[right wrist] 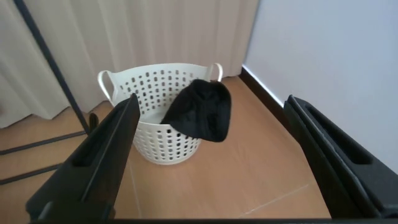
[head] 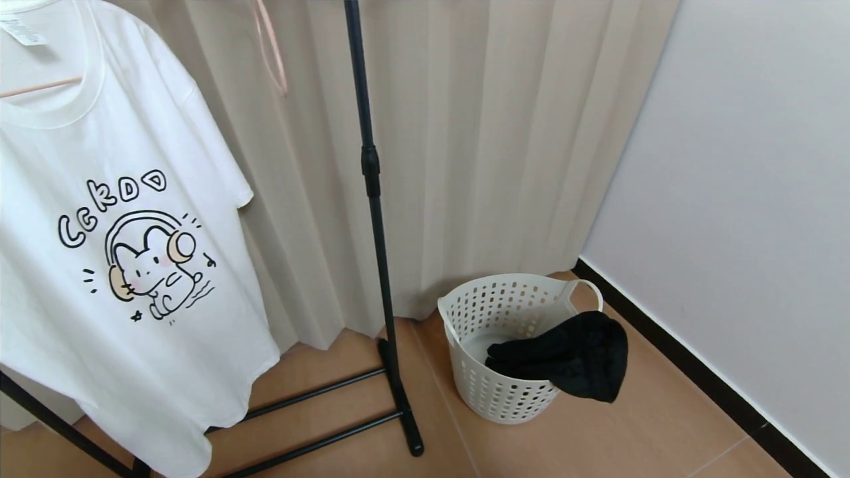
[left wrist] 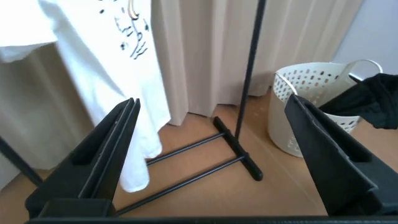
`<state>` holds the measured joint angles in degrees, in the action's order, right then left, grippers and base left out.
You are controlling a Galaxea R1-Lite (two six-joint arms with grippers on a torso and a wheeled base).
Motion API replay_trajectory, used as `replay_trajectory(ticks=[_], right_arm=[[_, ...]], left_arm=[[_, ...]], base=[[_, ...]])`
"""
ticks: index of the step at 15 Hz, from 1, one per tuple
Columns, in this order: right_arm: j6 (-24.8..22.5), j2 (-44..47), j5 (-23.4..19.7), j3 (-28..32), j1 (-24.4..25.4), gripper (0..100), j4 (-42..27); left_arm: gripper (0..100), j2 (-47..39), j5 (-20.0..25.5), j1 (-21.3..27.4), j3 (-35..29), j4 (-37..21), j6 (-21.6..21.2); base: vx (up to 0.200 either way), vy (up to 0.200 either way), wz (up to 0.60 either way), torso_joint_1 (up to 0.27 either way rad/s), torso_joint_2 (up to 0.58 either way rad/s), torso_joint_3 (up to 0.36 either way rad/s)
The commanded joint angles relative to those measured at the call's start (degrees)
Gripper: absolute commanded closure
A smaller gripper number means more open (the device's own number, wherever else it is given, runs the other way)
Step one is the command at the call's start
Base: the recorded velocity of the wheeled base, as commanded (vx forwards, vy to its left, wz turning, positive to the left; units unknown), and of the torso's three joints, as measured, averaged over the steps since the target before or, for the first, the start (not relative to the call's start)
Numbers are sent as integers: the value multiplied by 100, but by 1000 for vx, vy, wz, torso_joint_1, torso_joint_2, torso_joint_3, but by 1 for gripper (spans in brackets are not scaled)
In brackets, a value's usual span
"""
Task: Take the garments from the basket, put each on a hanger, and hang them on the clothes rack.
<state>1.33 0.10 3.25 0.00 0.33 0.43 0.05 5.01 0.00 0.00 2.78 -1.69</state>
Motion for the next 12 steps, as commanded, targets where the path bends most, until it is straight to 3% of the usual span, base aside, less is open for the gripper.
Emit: replay_trajectory(ticks=[1, 11, 12], right_arm=[[-1, -1, 0, 0, 2, 0, 1], [-1, -1, 0, 0, 2, 0, 1], [-1, -1, 0, 0, 2, 0, 1]], left_arm=[[0, -5, 0, 0, 0, 3, 2], [0, -5, 0, 0, 0, 3, 2], [0, -5, 0, 0, 0, 3, 2]], base=[[0, -200, 0, 12, -2, 2], [0, -200, 0, 0, 3, 4], [0, 0, 0, 0, 0, 0]])
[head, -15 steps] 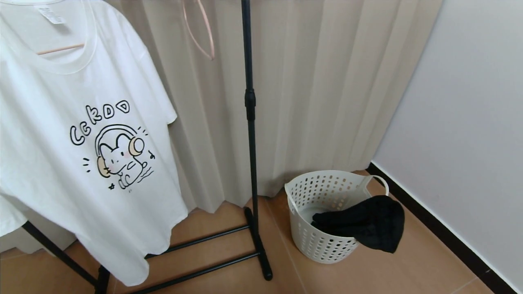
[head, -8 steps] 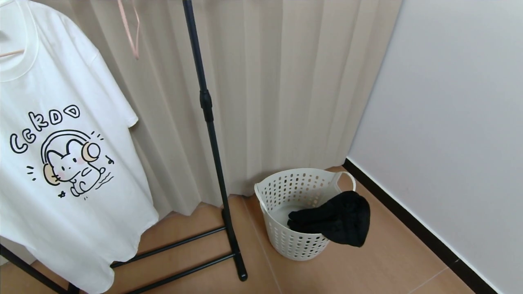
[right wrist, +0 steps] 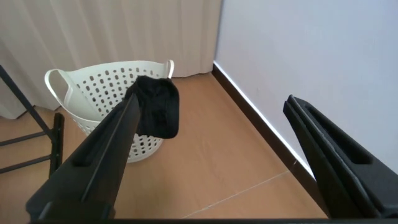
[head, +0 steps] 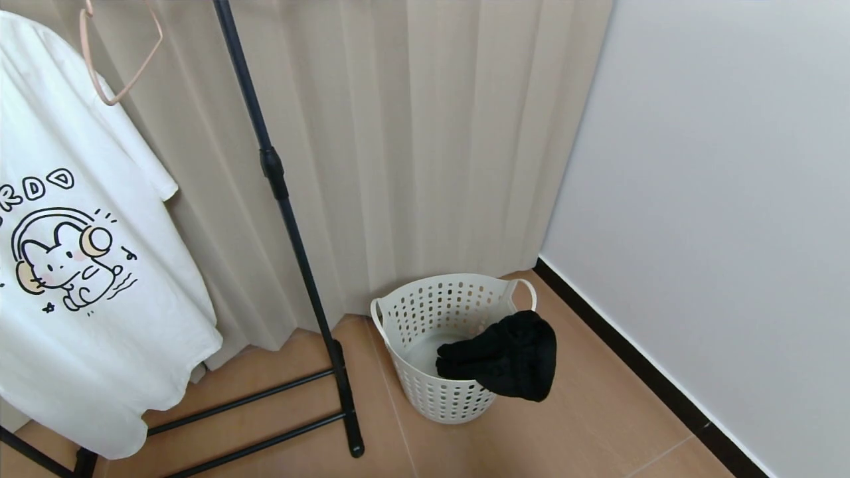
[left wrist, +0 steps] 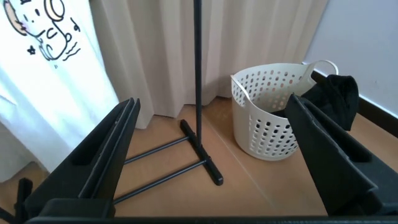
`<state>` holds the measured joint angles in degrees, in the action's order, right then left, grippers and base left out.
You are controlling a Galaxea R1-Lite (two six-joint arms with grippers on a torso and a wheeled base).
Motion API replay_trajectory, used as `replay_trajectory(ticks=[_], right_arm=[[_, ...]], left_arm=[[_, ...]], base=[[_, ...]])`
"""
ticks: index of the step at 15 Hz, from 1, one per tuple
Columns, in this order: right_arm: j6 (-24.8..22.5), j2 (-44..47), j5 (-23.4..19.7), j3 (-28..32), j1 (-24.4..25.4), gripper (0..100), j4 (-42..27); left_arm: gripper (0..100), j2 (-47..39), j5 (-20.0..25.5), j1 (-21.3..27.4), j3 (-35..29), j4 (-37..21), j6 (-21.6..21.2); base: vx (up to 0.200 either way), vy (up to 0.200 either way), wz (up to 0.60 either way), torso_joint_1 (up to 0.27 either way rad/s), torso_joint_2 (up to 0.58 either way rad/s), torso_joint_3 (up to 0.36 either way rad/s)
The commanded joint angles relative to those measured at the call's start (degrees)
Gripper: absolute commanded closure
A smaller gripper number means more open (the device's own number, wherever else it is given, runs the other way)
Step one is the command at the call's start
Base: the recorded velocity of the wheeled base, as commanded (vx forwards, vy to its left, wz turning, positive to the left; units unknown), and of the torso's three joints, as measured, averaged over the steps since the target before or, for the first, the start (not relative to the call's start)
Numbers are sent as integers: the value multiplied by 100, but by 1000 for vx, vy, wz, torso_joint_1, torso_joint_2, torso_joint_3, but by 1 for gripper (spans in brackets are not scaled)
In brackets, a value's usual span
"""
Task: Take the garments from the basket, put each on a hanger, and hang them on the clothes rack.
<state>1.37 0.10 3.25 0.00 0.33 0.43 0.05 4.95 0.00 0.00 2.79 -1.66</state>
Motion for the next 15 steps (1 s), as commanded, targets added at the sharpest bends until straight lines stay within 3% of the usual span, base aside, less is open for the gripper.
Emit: replay_trajectory(ticks=[1, 15], right_arm=[[4, -1, 0, 0, 2, 0, 1], [-49, 8, -9, 0, 2, 0, -43]], left_arm=[[0, -5, -29, 0, 0, 11, 8], [0, -5, -12, 0, 0, 11, 8]], base=[[0, 0, 0, 0, 0, 0], [0, 0, 0, 0, 1, -14]])
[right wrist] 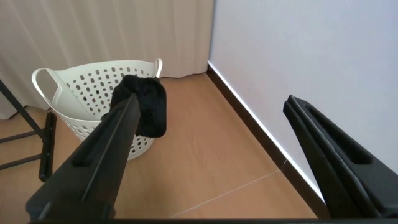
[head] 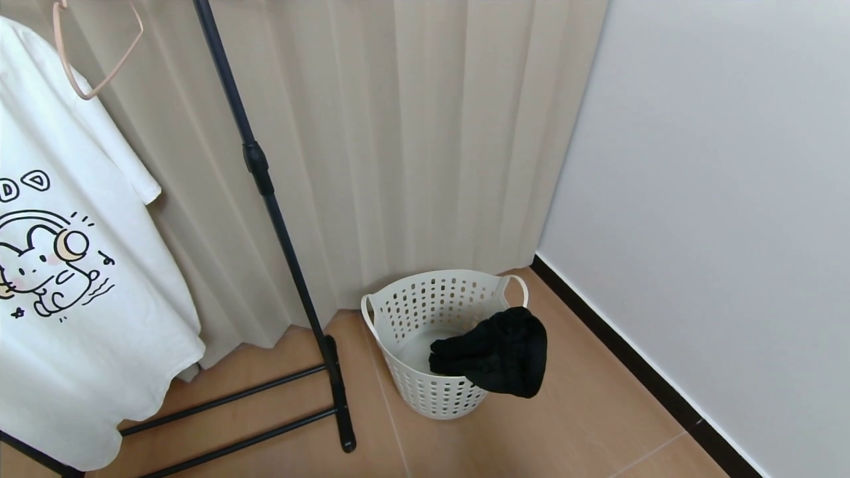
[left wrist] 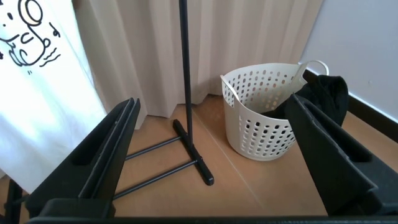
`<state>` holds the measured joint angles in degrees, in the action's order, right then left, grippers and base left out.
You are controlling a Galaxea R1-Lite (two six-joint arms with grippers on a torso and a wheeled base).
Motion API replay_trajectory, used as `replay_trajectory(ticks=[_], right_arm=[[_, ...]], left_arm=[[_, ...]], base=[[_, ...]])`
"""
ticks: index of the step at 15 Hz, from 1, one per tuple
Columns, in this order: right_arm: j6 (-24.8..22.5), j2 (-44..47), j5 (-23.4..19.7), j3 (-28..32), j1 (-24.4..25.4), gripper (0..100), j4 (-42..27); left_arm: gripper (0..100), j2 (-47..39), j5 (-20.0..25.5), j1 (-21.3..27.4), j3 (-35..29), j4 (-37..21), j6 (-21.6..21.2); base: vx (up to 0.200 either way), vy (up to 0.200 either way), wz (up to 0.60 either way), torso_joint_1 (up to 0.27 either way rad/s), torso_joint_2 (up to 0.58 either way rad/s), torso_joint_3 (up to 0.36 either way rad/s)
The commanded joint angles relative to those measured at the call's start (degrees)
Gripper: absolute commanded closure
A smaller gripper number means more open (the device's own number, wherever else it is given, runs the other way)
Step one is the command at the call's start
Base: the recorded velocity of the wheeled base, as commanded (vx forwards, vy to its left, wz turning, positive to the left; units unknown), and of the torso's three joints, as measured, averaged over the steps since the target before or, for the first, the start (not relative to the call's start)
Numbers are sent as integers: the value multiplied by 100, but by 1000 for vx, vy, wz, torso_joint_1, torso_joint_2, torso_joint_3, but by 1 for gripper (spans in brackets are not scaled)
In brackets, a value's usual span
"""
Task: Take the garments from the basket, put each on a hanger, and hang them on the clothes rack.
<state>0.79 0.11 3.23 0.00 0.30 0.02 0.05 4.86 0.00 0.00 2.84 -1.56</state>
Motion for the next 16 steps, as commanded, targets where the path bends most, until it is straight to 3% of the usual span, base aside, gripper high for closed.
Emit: replay_trajectory(ticks=[1, 7, 11, 14, 16], right_arm=[[-79, 77, 2, 0, 5, 0, -29], [-624, 1422, -516, 123, 277, 0, 279], [-1108, 3478, -560, 844, 857, 0, 973], [-2162, 4972, -525, 1714, 1631, 0, 982], [-2839, 5807, -499, 2232, 1842, 0, 982]], left_arm=[[0, -5, 6, 0, 0, 6, -2], [0, -5, 6, 0, 0, -3, -2], [0, -5, -3, 0, 0, 6, 7], [0, -5, -12, 0, 0, 6, 7], [0, -5, 6, 0, 0, 6, -2]], base=[[0, 0, 0, 2, 2, -168], [0, 0, 0, 1, 5, -192], [0, 0, 0, 10, 6, -181], [0, 0, 0, 4, 1, -22], [0, 0, 0, 0, 0, 0]])
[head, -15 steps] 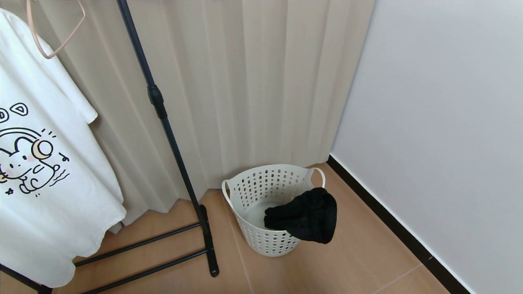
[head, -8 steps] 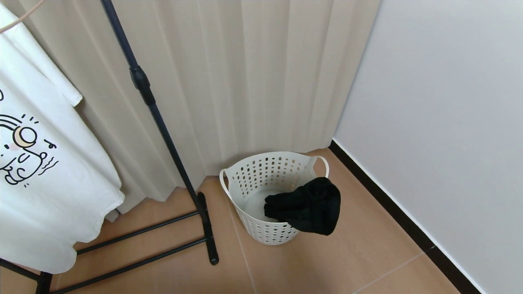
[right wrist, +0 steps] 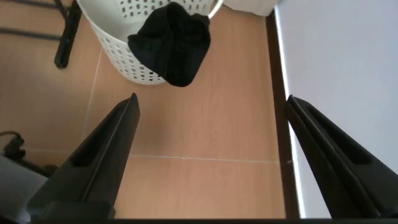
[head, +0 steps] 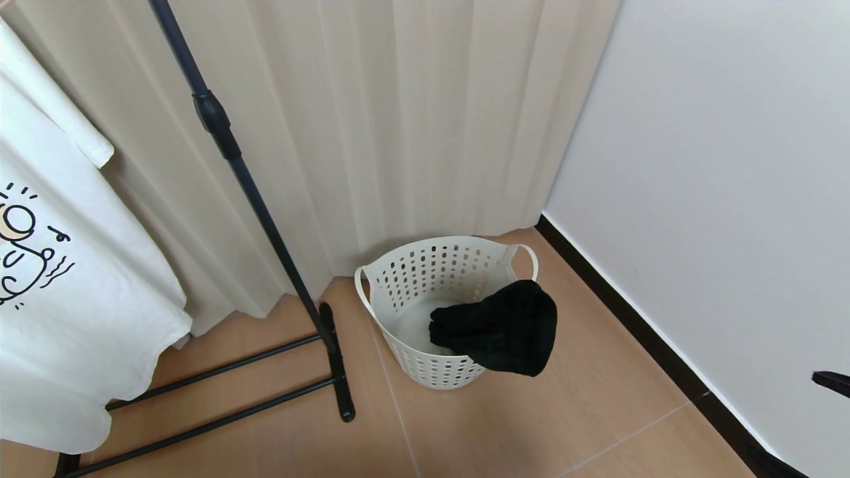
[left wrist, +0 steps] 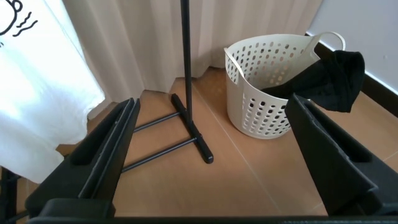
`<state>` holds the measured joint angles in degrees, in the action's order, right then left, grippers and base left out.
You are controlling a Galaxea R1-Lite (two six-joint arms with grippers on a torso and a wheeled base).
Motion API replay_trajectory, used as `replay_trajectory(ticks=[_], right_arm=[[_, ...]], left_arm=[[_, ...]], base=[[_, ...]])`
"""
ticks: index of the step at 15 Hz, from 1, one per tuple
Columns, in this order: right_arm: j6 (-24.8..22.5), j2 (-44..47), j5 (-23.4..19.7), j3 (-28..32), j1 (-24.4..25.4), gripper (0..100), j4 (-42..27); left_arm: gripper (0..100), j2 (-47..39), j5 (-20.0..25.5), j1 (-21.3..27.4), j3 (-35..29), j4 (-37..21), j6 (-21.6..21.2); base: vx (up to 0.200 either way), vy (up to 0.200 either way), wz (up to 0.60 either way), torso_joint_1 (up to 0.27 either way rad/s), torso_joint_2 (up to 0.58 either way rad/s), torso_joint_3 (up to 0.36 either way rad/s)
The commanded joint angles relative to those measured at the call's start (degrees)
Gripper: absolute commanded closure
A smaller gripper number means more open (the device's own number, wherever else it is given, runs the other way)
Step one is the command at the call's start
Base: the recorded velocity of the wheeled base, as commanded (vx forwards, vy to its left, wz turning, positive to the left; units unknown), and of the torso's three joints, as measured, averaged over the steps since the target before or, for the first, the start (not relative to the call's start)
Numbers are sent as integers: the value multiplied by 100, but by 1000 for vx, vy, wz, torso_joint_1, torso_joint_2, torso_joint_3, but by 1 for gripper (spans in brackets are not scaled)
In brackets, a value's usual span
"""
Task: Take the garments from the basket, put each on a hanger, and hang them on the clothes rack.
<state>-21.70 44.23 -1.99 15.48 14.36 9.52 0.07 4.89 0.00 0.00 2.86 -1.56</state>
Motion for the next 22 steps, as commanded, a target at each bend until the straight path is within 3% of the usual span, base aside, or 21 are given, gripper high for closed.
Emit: replay_trajectory(ticks=[1, 6, 13, 22], right_arm=[[-1161, 2046, 32, 1115, 515, 0, 32], [-1776, 3971, 788, 2574, 840, 0, 50], [-1987, 5412, 1508, 3822, 849, 0, 67], [-1961, 6150, 1526, 4859, 656, 0, 76]], left_arm=[[0, -7, 3, 0, 0, -5, -2], [0, -7, 3, 0, 0, -5, -2], [0, -7, 3, 0, 0, -5, -2], [0, -7, 3, 0, 0, -5, -2]], base=[[0, 0, 0, 0, 0, 0], [0, 0, 0, 6, 4, -121], [0, 0, 0, 4, 4, -194], [0, 0, 0, 4, 2, -198]])
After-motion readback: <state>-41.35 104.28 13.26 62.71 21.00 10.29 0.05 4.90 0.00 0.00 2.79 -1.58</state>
